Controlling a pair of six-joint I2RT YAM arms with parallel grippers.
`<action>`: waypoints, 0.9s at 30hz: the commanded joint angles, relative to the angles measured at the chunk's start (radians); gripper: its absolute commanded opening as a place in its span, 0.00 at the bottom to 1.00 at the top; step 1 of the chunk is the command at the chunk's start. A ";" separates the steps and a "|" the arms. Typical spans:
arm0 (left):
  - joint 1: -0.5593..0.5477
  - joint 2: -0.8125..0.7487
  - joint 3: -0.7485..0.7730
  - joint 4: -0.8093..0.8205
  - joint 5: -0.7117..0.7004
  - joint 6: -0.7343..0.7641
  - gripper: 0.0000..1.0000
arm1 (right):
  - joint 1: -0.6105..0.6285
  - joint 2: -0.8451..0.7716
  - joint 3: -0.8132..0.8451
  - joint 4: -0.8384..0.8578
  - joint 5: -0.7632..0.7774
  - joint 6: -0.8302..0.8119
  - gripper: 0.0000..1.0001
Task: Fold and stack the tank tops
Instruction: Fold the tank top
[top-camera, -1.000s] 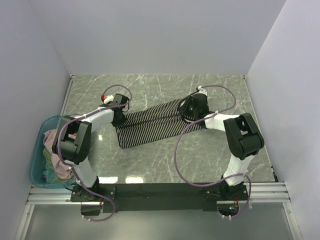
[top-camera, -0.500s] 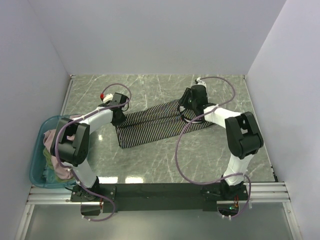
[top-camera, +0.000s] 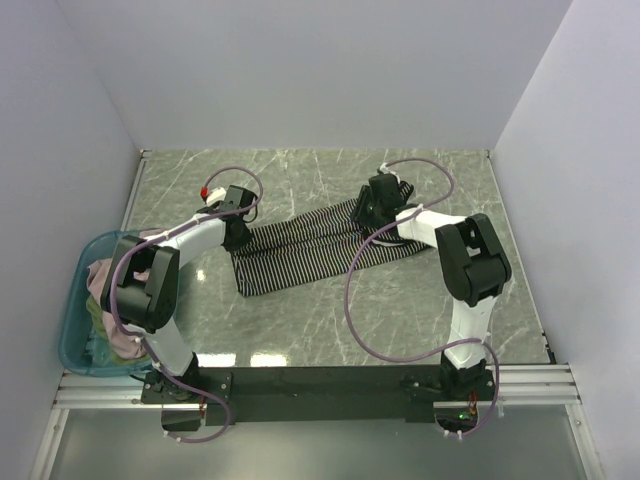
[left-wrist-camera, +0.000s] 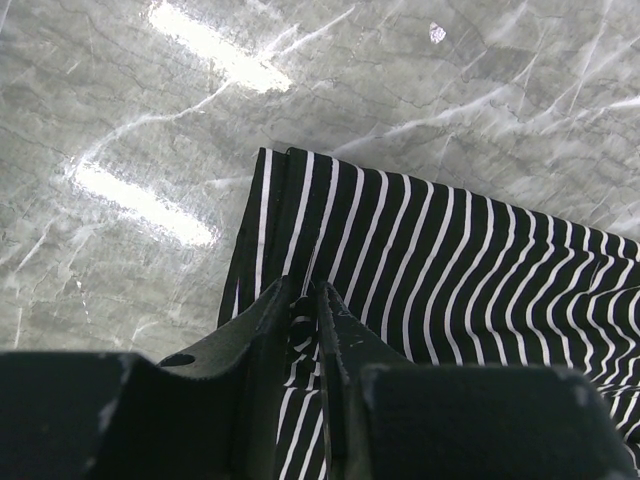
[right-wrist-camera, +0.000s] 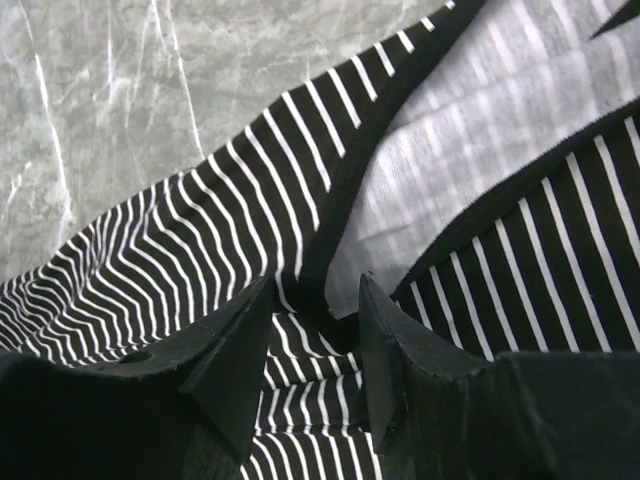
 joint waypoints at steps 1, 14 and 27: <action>-0.005 -0.038 0.032 0.012 0.009 0.008 0.23 | 0.012 0.021 0.051 0.008 0.011 -0.001 0.46; -0.005 -0.041 0.021 0.012 0.009 0.005 0.23 | 0.013 -0.014 -0.014 0.034 0.033 0.004 0.00; -0.005 -0.034 0.012 0.012 0.012 -0.009 0.24 | 0.030 -0.149 -0.238 0.186 0.080 0.023 0.00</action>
